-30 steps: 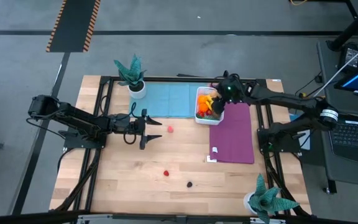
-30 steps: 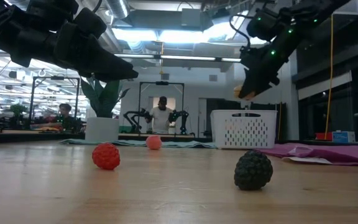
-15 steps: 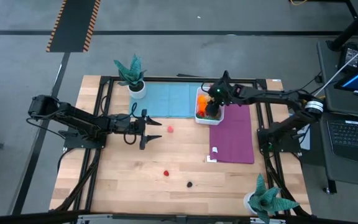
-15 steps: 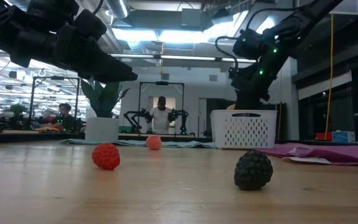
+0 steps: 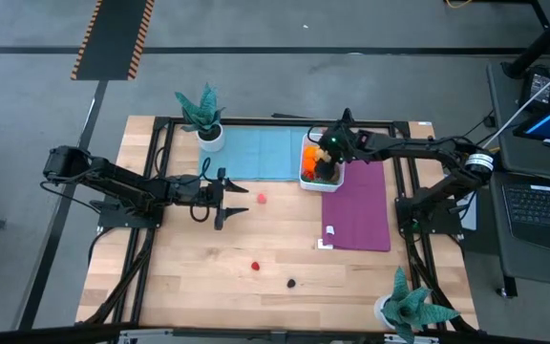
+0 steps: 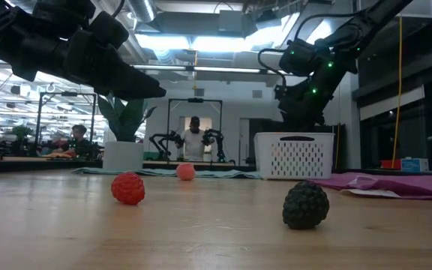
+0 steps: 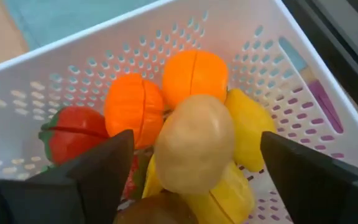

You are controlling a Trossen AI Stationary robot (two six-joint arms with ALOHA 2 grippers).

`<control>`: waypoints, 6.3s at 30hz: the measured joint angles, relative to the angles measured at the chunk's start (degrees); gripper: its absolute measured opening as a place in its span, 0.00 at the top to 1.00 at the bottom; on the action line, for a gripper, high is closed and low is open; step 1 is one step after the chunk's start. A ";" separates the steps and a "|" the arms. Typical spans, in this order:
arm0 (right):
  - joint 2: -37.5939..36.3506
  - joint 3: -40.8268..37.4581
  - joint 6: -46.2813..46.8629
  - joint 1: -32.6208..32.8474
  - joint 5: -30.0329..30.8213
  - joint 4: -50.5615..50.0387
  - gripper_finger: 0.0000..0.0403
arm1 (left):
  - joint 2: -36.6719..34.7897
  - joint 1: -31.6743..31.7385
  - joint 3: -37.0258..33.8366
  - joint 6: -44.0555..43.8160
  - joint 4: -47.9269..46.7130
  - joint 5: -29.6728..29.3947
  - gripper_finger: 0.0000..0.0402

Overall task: Pick and placing Produce into tupperware
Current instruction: Put the orange peach into the white container

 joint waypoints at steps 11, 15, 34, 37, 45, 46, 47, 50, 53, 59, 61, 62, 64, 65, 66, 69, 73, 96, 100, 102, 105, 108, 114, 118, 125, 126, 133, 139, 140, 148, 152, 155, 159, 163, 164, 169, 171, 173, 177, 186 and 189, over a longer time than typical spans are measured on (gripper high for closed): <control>-1.54 0.65 -8.61 1.30 -1.20 4.21 0.13 | 0.00 -0.37 0.02 -0.47 -0.11 -0.08 0.36; -1.53 -1.48 -11.42 2.95 -7.06 11.42 0.12 | 0.01 -0.81 0.02 -0.44 -0.10 0.02 0.36; -9.00 -15.59 -11.49 13.62 -24.20 40.24 0.12 | 4.74 3.41 1.87 -2.56 -3.52 -0.68 0.36; -9.02 -15.78 -11.75 14.31 -24.18 42.10 0.12 | 9.50 3.54 4.60 -2.01 -4.70 -0.63 0.36; -9.00 -15.80 -11.53 14.32 -24.16 41.48 0.12 | 19.35 4.38 12.09 -1.66 -16.49 -2.10 0.36; -9.00 -15.80 -11.49 14.32 -24.13 41.39 0.12 | 20.60 4.51 12.83 -1.66 -16.57 -2.08 0.36; -9.00 -15.80 -11.48 14.30 -24.14 41.30 0.12 | 21.62 4.66 13.42 -1.66 -16.63 -2.10 0.36; -9.00 -15.80 -11.50 14.32 -24.15 41.21 0.12 | 24.84 5.02 15.23 -1.66 -16.80 -2.09 0.36; -9.00 -15.80 -11.42 14.32 -24.13 41.13 0.12 | 27.55 5.60 16.63 -1.95 -18.11 -2.10 0.36; -9.00 -15.80 -11.40 14.32 -24.14 40.94 0.12 | 30.33 6.25 18.76 -2.07 -19.24 -1.64 0.36; -9.00 -15.80 -11.40 14.29 -24.13 40.94 0.12 | 30.42 6.25 19.09 -1.92 -19.45 -1.70 0.36; -9.00 -15.80 -11.40 14.29 -24.13 40.94 0.12 | 30.42 6.25 19.15 -1.92 -19.52 -1.70 0.36; -9.00 -15.80 -11.40 14.29 -24.13 40.94 0.12 | 30.45 6.25 19.15 -1.92 -19.57 -1.75 0.37; -9.00 -15.80 -11.40 14.29 -24.13 40.94 0.12 | 30.45 6.25 19.15 -1.92 -19.58 -1.72 0.38; -9.00 -15.80 -11.39 14.29 -24.13 40.94 0.12 | 30.45 6.25 19.15 -1.92 -19.58 -1.70 0.39; -9.00 -15.80 -11.39 14.29 -24.13 40.95 0.12 | 30.49 6.25 19.15 -1.95 -19.42 -1.65 0.43; -9.00 -15.80 -11.37 14.29 -24.13 40.96 0.12 | 30.62 6.28 19.15 -1.95 -18.73 -2.17 0.49; -8.98 -15.79 -11.33 14.29 -24.13 41.00 0.12 | 30.61 6.55 19.12 -3.57 -18.58 -2.36 0.78; -8.98 -15.78 -11.33 14.29 -24.13 41.00 0.12 | 30.60 6.54 19.12 -3.90 -18.47 -2.32 0.85; -8.98 -15.78 -10.87 14.29 -24.13 40.96 0.12 | 30.60 6.60 19.12 -4.98 -18.47 -2.30 0.86; -8.98 -15.78 -8.57 14.29 -24.13 40.94 0.12 | 30.53 6.68 19.12 -5.07 -18.45 -2.27 0.86; -8.98 -15.78 -8.51 14.29 -24.13 40.92 0.12 | 29.56 6.78 19.04 -5.01 -18.29 -2.09 0.84; -8.98 -15.78 -8.51 14.29 -24.13 40.94 0.12 | 24.38 6.93 19.04 -4.55 -17.84 -2.07 0.87; -8.98 -15.78 -8.52 14.29 -24.13 41.27 0.12 | 20.88 7.53 19.04 -4.52 -17.89 -2.10 0.85; -8.96 -15.78 -9.49 14.29 -24.13 41.31 0.12 | 17.43 8.15 19.04 -4.48 -13.43 -1.69 0.85; -8.97 -15.78 -10.46 14.29 -24.11 41.41 0.12 | 17.33 8.15 19.04 -4.48 -12.76 -1.13 0.86; -8.91 -15.78 -16.09 16.10 -23.98 43.46 0.12 | 17.33 8.13 19.06 -5.52 -9.89 3.45 0.84; -6.39 -15.55 -24.43 20.15 -20.27 46.57 0.12 | 17.33 8.11 19.06 -6.18 -4.82 7.53 0.86; -5.57 -15.25 -25.07 20.75 -19.58 46.80 0.13 | 17.33 8.11 19.06 -6.19 -4.40 7.58 0.87; -0.19 -8.75 -27.68 23.38 -13.87 47.35 0.20 | 17.33 7.97 19.06 -7.87 -3.87 7.58 0.84; 2.65 -6.18 -28.21 23.74 -13.95 47.29 0.21 | 17.35 7.91 19.06 -7.91 -3.91 7.58 0.85; 4.57 -4.73 -28.27 23.67 -13.86 47.25 0.21 | 17.35 7.91 19.08 -7.91 -4.69 7.58 0.87; 6.84 -2.64 -28.40 23.65 -13.86 47.23 0.21 | 17.35 7.85 19.08 -7.91 -4.78 7.58 0.86; 8.42 -0.77 -30.63 23.69 -13.86 46.75 0.21 | 17.35 7.85 19.08 -7.91 -5.03 7.58 0.85; 8.66 -0.46 -31.24 23.70 -13.86 46.16 0.21 | 17.35 7.85 19.08 -7.91 -5.03 7.58 0.86; 8.51 0.38 -31.33 23.71 -13.86 44.02 0.21 | 17.38 7.85 19.08 -7.91 -5.18 7.58 0.87; 8.46 0.38 -31.33 23.71 -13.86 43.84 0.21 | 17.38 7.85 19.08 -7.91 -5.19 7.59 0.86; 8.44 0.38 -31.33 23.71 -13.86 43.07 0.21 | 17.38 7.85 19.08 -7.91 -5.18 8.23 0.85; 8.44 0.38 -31.33 23.71 -13.86 41.27 0.21 | 17.38 7.82 19.08 -7.91 -5.18 10.29 0.86; 8.42 0.38 -31.31 23.71 -13.86 41.20 0.26 | 17.38 7.82 19.08 -7.93 -5.20 10.38 0.85; 8.29 0.38 -31.29 23.77 -13.86 41.06 0.31 | 17.38 8.06 19.10 -7.93 -5.63 10.40 0.86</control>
